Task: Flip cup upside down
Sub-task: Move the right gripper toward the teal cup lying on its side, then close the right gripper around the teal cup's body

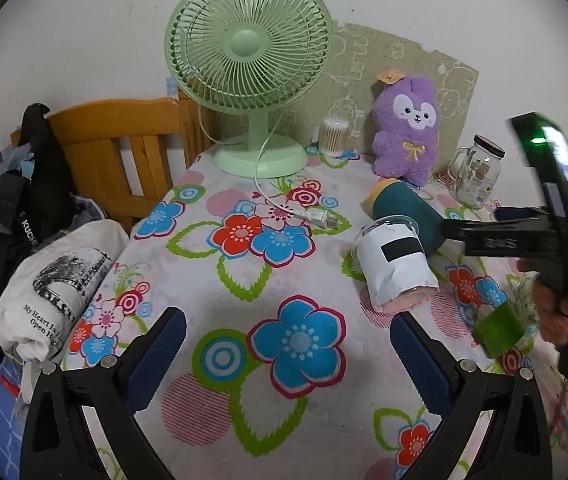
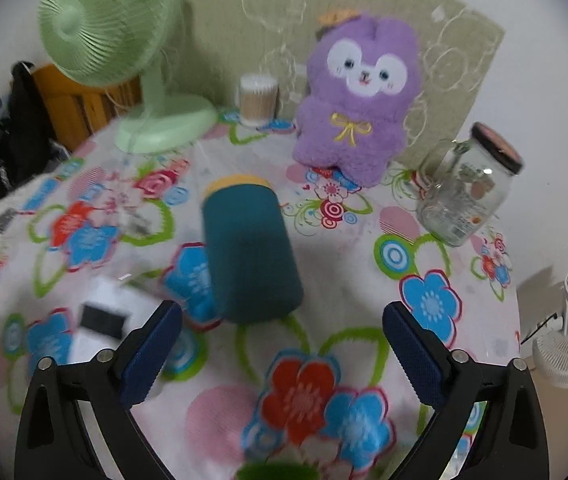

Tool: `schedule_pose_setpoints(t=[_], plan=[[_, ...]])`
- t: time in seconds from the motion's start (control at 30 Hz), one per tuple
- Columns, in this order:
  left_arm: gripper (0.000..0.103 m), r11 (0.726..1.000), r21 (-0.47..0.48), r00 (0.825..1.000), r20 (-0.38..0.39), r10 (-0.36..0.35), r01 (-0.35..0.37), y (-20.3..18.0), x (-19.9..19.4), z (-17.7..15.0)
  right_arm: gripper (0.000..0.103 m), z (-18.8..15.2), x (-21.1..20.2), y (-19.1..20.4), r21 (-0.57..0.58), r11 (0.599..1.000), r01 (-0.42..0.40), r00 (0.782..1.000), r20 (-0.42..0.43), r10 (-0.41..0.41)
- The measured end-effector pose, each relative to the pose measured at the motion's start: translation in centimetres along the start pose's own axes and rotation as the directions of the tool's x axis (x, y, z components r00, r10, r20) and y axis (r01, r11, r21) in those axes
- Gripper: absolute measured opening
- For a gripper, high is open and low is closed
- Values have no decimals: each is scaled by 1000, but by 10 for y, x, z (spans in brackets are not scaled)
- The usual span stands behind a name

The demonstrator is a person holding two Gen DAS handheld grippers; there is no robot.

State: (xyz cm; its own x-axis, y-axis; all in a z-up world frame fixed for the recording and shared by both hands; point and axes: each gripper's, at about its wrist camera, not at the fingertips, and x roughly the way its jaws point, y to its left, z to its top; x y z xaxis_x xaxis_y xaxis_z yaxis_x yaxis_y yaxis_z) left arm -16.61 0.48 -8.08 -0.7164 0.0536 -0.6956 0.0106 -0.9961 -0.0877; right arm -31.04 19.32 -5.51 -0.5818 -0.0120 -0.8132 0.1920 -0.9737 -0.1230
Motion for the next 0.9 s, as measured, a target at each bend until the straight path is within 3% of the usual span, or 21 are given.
schedule_pose_setpoints(t=[0.37,0.47,0.57,0.6,0.63,0.9], plan=[[103,1000,-6,1000,-11,17,-17,2,6,0,93,22,37,23,-112,992,-60,994,-93,49],[103,999,10,999,-5,31,-31,0,3,-2,86,29,45,24,-104,989,-109,987,-125,96],[103,999,7,999,-5,32,-32,0,1,-3,85,34,52,27,-127,984,-127,982,-153,107],[103,999,5,999,-5,32,-32,0,0,-3,81,34,54,27,-125,983,-137,980,-159,117],[103,999,4,999,-4,32,-32,0,-1,-4,69,36,55,27,-120,982,-148,978,-166,127],[103,999,-7,999,7,37,-37,4,-11,-7,68,33,35,19,-31,974,-224,966,-141,217]])
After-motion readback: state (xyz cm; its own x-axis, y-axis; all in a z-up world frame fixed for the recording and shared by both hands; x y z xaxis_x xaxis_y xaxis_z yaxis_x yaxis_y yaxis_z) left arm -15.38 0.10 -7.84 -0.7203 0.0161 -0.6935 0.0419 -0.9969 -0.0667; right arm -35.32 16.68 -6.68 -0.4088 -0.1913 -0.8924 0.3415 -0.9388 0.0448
